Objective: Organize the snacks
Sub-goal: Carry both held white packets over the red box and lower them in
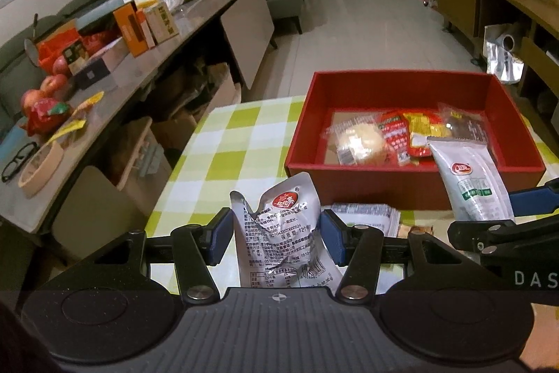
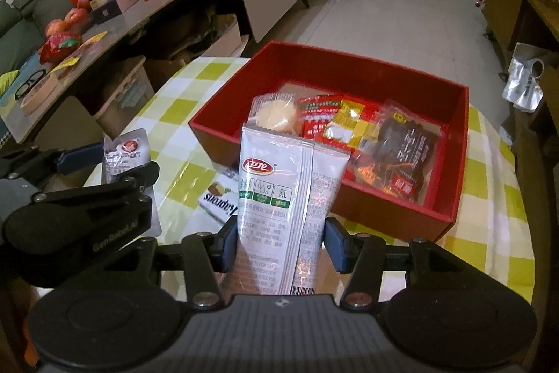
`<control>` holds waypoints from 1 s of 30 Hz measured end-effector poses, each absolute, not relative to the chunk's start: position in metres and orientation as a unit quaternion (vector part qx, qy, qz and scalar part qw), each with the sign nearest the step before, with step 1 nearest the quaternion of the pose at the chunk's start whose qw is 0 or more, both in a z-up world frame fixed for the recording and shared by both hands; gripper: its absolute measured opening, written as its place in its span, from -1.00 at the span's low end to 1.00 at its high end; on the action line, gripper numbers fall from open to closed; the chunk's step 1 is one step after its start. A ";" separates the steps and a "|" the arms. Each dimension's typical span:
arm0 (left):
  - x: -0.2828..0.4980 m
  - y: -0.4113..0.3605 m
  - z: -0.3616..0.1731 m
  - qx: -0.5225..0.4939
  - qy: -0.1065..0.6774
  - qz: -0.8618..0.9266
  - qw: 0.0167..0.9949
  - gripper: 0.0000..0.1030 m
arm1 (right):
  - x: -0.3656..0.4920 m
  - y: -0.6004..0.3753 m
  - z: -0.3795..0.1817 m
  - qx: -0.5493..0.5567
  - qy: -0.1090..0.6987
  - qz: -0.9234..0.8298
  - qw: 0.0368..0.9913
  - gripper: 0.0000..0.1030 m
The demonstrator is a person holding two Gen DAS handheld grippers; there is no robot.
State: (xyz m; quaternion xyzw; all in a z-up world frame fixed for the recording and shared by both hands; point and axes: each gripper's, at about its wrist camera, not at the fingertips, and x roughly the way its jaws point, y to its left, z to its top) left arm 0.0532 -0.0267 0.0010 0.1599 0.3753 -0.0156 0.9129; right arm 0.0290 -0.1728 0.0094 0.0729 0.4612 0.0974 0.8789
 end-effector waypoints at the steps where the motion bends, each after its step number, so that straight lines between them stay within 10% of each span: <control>1: 0.054 -0.028 0.002 0.160 0.372 -0.016 0.914 0.20 | 0.030 -0.174 0.011 0.074 0.459 0.096 0.880 0.19; 30: 0.111 -0.061 0.028 0.136 0.338 -0.022 0.931 0.21 | 0.072 -0.214 0.028 0.112 0.418 0.036 0.901 0.19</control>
